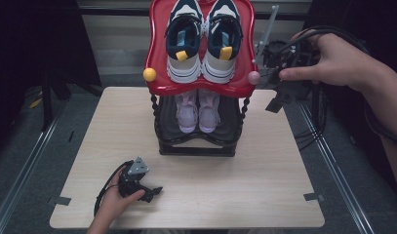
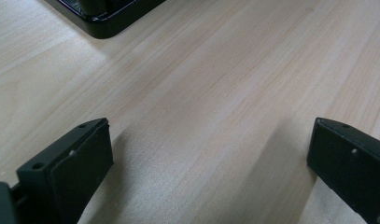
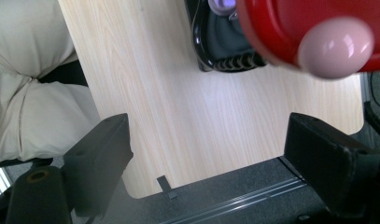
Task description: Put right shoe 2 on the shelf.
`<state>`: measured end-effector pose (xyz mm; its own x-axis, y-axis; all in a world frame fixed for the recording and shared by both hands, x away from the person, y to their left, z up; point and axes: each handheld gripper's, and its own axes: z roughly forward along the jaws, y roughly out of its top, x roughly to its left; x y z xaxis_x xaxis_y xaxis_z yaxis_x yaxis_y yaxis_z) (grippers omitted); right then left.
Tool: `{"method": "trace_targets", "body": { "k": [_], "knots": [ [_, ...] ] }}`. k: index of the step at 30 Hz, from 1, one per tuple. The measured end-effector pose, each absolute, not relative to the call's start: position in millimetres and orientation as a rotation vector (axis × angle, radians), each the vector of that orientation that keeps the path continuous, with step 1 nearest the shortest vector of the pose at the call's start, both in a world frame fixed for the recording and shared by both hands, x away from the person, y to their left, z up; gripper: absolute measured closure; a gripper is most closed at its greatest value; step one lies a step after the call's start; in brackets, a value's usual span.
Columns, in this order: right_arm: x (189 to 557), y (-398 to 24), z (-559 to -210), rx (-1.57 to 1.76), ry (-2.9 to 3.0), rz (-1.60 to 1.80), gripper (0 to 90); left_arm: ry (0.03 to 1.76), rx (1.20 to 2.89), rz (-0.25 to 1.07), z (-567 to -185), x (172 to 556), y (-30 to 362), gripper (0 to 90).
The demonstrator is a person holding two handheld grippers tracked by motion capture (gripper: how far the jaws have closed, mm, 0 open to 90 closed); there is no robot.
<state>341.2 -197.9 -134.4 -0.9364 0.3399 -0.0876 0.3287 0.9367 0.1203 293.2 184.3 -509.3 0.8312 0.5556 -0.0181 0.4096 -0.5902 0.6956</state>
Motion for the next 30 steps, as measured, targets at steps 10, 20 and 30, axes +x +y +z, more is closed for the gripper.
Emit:
{"method": "trace_targets", "body": {
  "k": [10, 20, 30],
  "knots": [
    [336, -213, -155, 0.53, 3.002, 0.135, 14.4, 0.701, 2.283, 0.26, -509, 293, 184, 0.0],
    [330, -223, -178, 0.55, 3.019, 0.095, 14.5, 0.701, 2.283, 0.258, -509, 293, 184, 0.0],
    [325, -231, -204, 0.573, 3.041, 0.079, 14.5, 0.7, 2.286, 0.253, -509, 293, 184, 0.0]
  ]
}}
